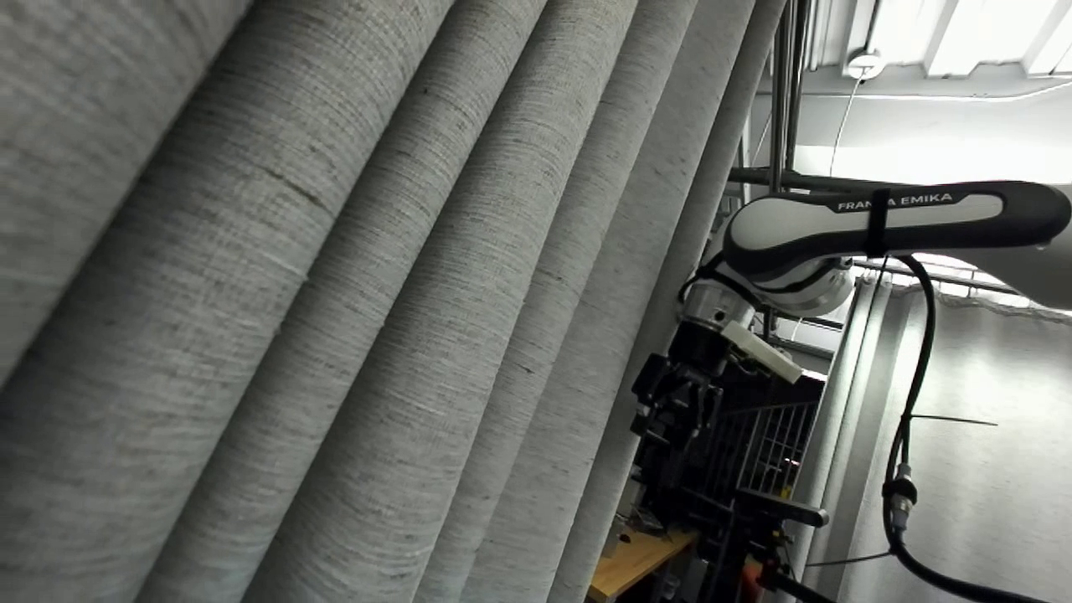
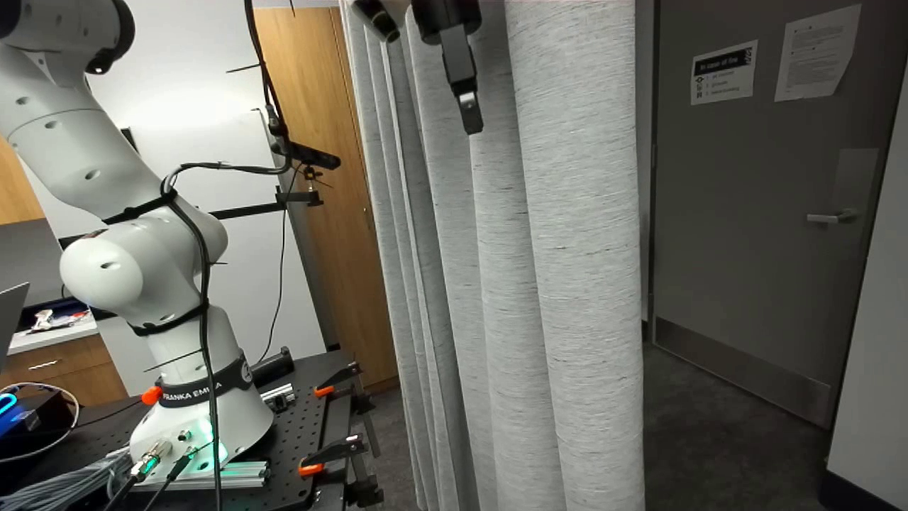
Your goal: Draw the light grey curtain open
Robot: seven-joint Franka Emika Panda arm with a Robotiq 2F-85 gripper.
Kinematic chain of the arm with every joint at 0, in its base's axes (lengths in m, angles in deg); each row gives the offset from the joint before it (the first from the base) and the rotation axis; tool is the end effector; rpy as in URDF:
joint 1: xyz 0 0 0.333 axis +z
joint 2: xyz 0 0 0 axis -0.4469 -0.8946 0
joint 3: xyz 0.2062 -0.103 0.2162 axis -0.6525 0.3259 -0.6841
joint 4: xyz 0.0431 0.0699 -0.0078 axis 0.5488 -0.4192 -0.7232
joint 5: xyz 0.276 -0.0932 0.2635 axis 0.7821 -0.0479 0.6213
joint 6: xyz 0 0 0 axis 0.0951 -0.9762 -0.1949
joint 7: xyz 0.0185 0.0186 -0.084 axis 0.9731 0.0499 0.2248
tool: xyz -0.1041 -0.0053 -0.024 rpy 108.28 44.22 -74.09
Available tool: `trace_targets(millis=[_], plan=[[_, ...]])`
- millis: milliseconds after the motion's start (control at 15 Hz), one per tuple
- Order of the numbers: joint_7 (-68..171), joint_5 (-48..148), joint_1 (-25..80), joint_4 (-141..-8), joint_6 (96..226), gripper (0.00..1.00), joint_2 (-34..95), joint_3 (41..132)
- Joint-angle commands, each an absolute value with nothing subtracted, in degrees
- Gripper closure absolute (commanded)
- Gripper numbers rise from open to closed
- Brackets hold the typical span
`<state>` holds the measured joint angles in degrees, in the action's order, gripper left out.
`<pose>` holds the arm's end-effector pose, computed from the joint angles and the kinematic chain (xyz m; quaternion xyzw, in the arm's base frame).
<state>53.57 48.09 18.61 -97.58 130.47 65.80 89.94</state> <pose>0.4481 -0.1382 0.6009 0.9873 -0.1428 0.0640 0.0281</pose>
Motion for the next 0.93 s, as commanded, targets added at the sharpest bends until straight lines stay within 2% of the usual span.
trace_targets(millis=[0, 867], plan=[[54.8, 45.7, 18.0, -95.4, 137.0, 0.0, 65.9, 90.3], [54.1, 45.1, 17.5, -97.0, 167.2, 0.0, 70.2, 89.6]])
